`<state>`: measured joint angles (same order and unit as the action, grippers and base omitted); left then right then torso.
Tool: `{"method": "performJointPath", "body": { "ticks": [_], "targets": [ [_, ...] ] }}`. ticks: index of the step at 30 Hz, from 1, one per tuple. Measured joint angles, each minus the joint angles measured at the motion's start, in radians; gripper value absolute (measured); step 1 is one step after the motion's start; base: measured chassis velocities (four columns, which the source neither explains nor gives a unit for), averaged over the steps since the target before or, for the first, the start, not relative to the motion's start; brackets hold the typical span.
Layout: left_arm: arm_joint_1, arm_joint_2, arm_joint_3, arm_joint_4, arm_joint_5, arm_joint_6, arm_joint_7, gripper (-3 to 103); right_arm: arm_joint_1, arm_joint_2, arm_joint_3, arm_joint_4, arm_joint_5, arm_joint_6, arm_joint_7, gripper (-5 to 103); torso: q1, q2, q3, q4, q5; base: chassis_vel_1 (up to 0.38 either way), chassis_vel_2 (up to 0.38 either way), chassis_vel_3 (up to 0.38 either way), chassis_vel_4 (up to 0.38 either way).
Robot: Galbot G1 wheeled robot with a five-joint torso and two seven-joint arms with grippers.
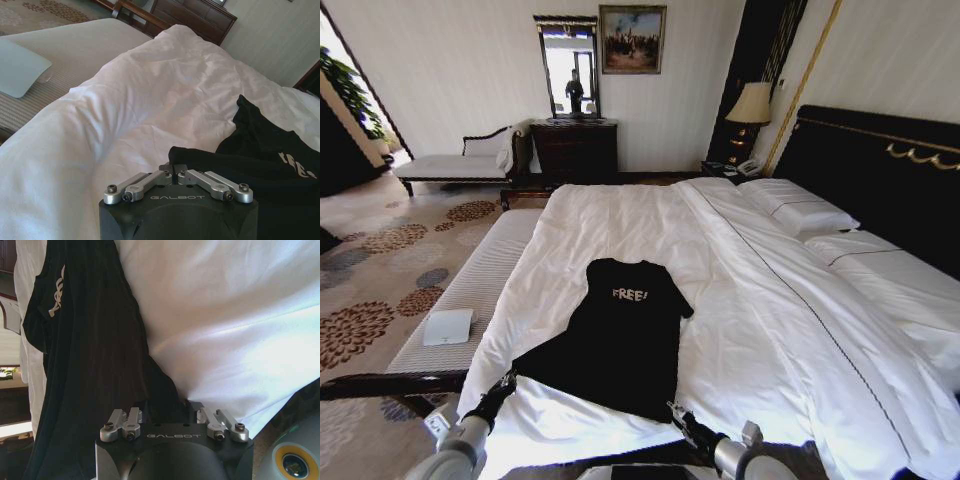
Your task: Fold the clothes on the bed.
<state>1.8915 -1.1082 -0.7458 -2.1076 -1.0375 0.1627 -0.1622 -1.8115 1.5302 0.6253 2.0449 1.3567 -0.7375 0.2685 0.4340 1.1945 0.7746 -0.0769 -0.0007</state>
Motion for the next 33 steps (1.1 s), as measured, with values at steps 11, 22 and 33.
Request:
{"method": "performJointPath", "body": {
  "ticks": [11,22,33],
  "targets": [
    [0.007,-0.016,0.015,0.002,0.020,-0.001,0.004,0,-0.018,0.015,-0.006,0.006,-0.011,0.001,0.000,8,0.000,0.000,0.000,0.0000,0.0001,0.000,0.000,0.000,0.000],
    [0.049,-0.038,0.063,-0.007,0.092,-0.022,0.016,0,-0.051,-0.023,0.013,0.084,-0.026,0.001,0.035,0,0.000,0.000,0.000,0.0000,0.0002,0.000,0.000,0.000,0.000],
    [0.239,-0.109,0.140,-0.051,0.380,-0.097,0.011,0,-0.167,-0.094,0.078,0.186,-0.085,0.002,0.087,0,0.000,0.000,0.000,0.0001,0.0001,0.000,0.000,0.000,0.000]
  ]
}}
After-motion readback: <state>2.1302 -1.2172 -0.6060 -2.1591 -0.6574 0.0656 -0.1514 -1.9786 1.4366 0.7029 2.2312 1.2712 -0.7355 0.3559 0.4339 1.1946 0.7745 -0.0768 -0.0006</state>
